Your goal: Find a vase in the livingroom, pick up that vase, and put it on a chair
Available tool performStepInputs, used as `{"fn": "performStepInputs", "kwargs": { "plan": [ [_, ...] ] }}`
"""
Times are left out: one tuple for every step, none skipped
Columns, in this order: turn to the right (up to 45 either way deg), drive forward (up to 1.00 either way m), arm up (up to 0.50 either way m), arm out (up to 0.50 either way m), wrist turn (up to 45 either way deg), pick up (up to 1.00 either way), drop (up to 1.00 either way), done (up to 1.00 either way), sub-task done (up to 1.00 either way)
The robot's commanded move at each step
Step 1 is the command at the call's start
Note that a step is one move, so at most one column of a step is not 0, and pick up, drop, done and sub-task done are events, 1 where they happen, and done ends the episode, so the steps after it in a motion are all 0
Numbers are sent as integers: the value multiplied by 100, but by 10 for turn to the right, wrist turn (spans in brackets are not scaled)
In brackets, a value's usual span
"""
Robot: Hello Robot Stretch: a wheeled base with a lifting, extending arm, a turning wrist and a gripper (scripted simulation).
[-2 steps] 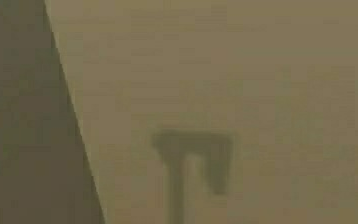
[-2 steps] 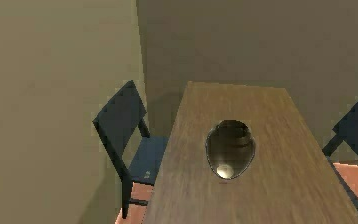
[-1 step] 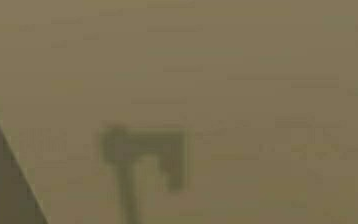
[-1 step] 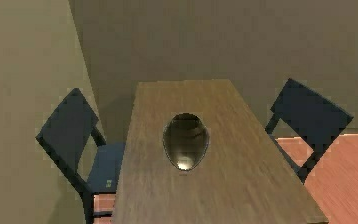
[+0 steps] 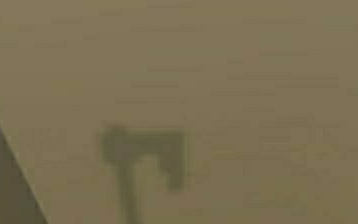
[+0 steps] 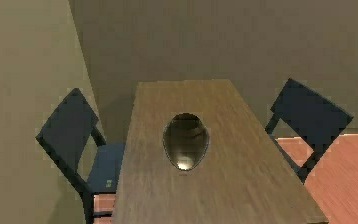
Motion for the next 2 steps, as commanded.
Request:
{"fn": "performStepInputs", "kwargs": {
  "plan": [
    [0,0,38,0,0,0,0,0,0],
    [0,0,0,26,0,0,0,0,0]
  ]
}}
